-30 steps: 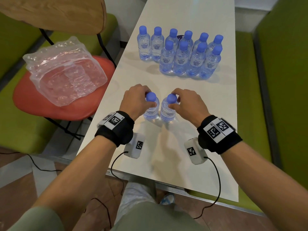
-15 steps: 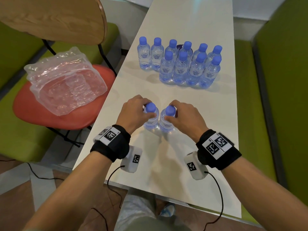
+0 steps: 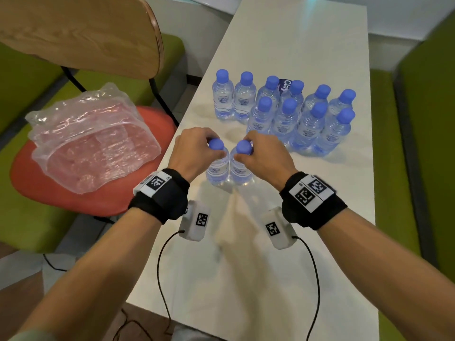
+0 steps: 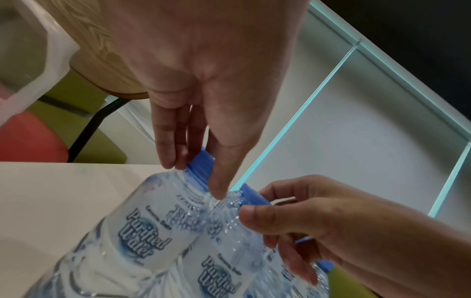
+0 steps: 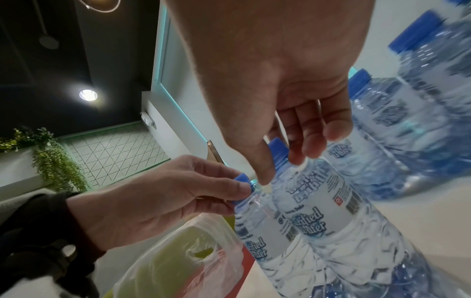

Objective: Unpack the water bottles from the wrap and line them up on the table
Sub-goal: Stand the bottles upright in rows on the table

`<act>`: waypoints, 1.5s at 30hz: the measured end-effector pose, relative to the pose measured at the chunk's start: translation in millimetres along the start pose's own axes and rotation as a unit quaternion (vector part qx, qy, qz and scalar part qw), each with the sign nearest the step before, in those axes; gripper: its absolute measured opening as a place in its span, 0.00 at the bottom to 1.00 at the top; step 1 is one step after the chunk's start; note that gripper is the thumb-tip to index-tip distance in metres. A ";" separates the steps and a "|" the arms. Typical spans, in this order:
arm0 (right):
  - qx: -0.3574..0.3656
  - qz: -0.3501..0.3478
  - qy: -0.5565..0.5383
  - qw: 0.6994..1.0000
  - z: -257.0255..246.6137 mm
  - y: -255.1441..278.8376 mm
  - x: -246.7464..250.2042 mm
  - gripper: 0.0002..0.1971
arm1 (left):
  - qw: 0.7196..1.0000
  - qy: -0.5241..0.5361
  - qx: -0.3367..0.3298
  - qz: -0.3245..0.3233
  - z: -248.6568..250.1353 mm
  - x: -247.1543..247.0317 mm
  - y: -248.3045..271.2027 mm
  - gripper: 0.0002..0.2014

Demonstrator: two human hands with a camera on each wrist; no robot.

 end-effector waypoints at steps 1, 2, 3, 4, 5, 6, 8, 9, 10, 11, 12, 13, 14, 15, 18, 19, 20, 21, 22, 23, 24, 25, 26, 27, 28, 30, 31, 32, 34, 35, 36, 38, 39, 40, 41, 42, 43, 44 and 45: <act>0.002 0.002 0.000 1.000 -2.3 -11.9 0.1 0.18 | 1.000 0.001 0.002 0.006 -2.6 0.3 -10.4 0.14; 0.004 0.005 0.002 1.000 -4.5 -24.0 -0.2 0.18 | 1.000 0.002 0.004 0.013 -4.7 0.6 -21.1 0.14; 0.007 0.008 0.005 1.000 -6.9 -35.6 -0.4 0.18 | 1.000 0.003 0.007 0.018 -6.9 0.6 -32.0 0.14; 0.009 0.010 0.008 1.000 -8.8 -46.8 -0.5 0.18 | 1.000 0.006 0.008 0.022 -8.5 0.7 -43.0 0.14; 0.009 0.010 0.009 1.000 -10.1 -57.3 -0.3 0.18 | 1.000 0.010 0.010 0.025 -9.7 0.3 -53.6 0.14; 0.010 0.010 0.008 1.000 -11.2 -67.3 0.1 0.18 | 0.999 0.013 0.013 0.029 -10.8 -0.2 -64.1 0.14; 0.015 0.011 0.003 1.000 -13.0 -85.5 1.6 0.17 | 0.999 0.020 0.015 0.041 -12.2 -0.2 -83.7 0.14; 0.017 0.012 -0.001 1.000 -13.0 -93.6 2.4 0.17 | 0.998 0.023 0.016 0.047 -12.7 -0.3 -92.7 0.14; 0.018 0.013 -0.003 1.000 -12.8 -101.1 2.6 0.16 | 0.998 0.026 0.016 0.052 -13.0 -0.5 -100.5 0.15; 0.019 0.015 -0.003 1.000 -12.8 -107.5 3.0 0.16 | 0.998 0.028 0.016 0.056 -13.3 -0.8 -107.8 0.15; 0.019 0.017 -0.001 1.000 -12.7 -113.3 3.1 0.15 | 0.998 0.029 0.015 0.061 -13.3 -1.4 -114.0 0.15; 0.019 0.019 0.000 1.000 -12.5 -118.1 3.1 0.15 | 0.997 0.028 0.014 0.064 -13.2 -2.2 -119.4 0.15; 0.018 0.021 -0.001 1.000 -11.8 -122.2 3.1 0.15 | 0.997 0.027 0.011 0.065 -13.0 -3.5 -123.9 0.15; 0.019 0.023 -0.003 1.000 -11.4 -125.2 3.0 0.15 | 0.997 0.027 0.009 0.065 -12.9 -5.0 -127.5 0.15; 0.016 0.025 -0.009 1.000 -9.1 -130.9 1.5 0.15 | 0.998 0.028 0.009 0.063 -15.4 -9.4 -135.5 0.16; 0.016 0.025 -0.010 1.000 -8.5 -132.1 1.3 0.15 | 0.998 0.027 0.009 0.060 -16.2 -10.4 -137.4 0.16; 0.016 0.026 -0.010 0.999 -8.0 -132.8 0.6 0.15 | 0.998 0.026 0.008 0.057 -16.5 -11.8 -138.6 0.16; 0.016 0.028 -0.008 0.999 -7.6 -133.5 0.3 0.15 | 0.998 0.025 0.008 0.055 -17.1 -13.2 -139.5 0.16; 0.016 0.030 -0.005 0.999 -7.4 -134.1 -0.2 0.15 | 0.998 0.025 0.008 0.054 -17.8 -14.6 -140.1 0.16; 0.017 0.033 -0.001 0.999 -7.2 -134.8 -0.9 0.15 | 0.998 0.027 0.009 0.053 -18.5 -15.9 -140.2 0.16; 0.017 0.036 0.003 0.999 -6.4 -135.6 -1.5 0.15 | 0.998 0.029 0.011 0.053 -18.8 -17.3 -139.9 0.16; 0.017 0.040 0.006 0.999 -5.9 -136.2 -2.1 0.14 | 0.998 0.033 0.013 0.053 -18.9 -18.2 -139.2 0.16; 0.016 0.045 0.009 0.999 -5.4 -136.9 -2.5 0.14 | 0.998 0.036 0.014 0.055 -18.9 -19.0 -138.6 0.15; 0.016 0.051 0.011 0.999 -5.2 -137.1 -2.5 0.14 | 0.997 0.039 0.013 0.059 -18.4 -19.6 -137.7 0.15; 0.016 0.056 0.014 0.998 -5.1 -137.4 -2.7 0.14 | 0.997 0.042 0.012 0.065 -17.8 -20.0 -136.3 0.15; 0.012 0.060 0.019 0.998 -5.5 -137.6 -2.9 0.15 | 0.996 0.050 0.009 0.078 -16.9 -20.8 -133.3 0.15; 0.009 0.058 0.020 0.998 -6.0 -137.0 -3.4 0.16 | 0.995 0.056 0.007 0.081 -17.7 -21.9 -131.6 0.17; 0.007 0.056 0.021 0.998 -6.8 -135.6 -3.6 0.17 | 0.994 0.064 0.008 0.083 -19.9 -23.6 -129.8 0.19; 0.012 0.068 0.005 0.998 -7.2 -129.1 -2.7 0.20 | 0.993 0.079 0.018 0.080 -28.4 -27.8 -125.1 0.25; 0.016 0.081 -0.014 0.996 -6.2 -123.2 -0.1 0.21 | 0.993 0.086 0.028 0.076 -33.9 -30.4 -122.2 0.28; 0.019 0.092 -0.037 0.995 -2.4 -115.3 1.3 0.22 | 0.993 0.092 0.041 0.068 -40.7 -34.3 -118.5 0.31; 0.013 0.098 -0.063 0.993 14.1 -95.5 0.7 0.18 | 0.992 0.102 0.066 0.041 -53.8 -45.1 -109.8 0.33; 0.004 0.095 -0.060 0.994 26.7 -84.9 -1.0 0.14 | 0.992 0.102 0.075 0.026 -59.8 -50.7 -105.9 0.34; -0.011 0.091 -0.054 0.994 42.9 -74.4 -3.3 0.10 | 0.991 0.101 0.083 0.015 -64.8 -55.8 -102.3 0.35; -0.034 0.086 -0.047 0.995 61.9 -63.9 -5.5 0.07 | 0.991 0.100 0.091 0.008 -69.0 -59.8 -99.8 0.36; -0.060 0.078 -0.041 0.994 82.5 -54.1 -7.4 0.07 | 0.990 0.100 0.099 0.005 -72.3 -62.8 -98.7 0.37; -0.093 0.065 -0.030 0.993 104.8 -44.4 -9.4 0.07 | 0.989 0.100 0.106 0.002 -74.2 -65.3 -97.8 0.37; -0.131 0.051 -0.021 0.990 131.1 -34.2 -11.8 0.07 | 0.989 0.101 0.112 0.000 -75.6 -67.8 -97.7 0.37; -0.176 0.037 -0.018 0.984 159.3 -24.1 -13.1 0.07 | 0.988 0.106 0.116 -0.001 -75.7 -69.8 -98.1 0.37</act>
Point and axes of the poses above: each hand's wrist, its own y-axis away from the middle knuckle, its own x-axis out of the back of the hand, z = x × y, the point moved 7 cm from there along -y, towards the middle knuckle, and after that the axes turned 7 degrees about z, right-handed, at the moved point
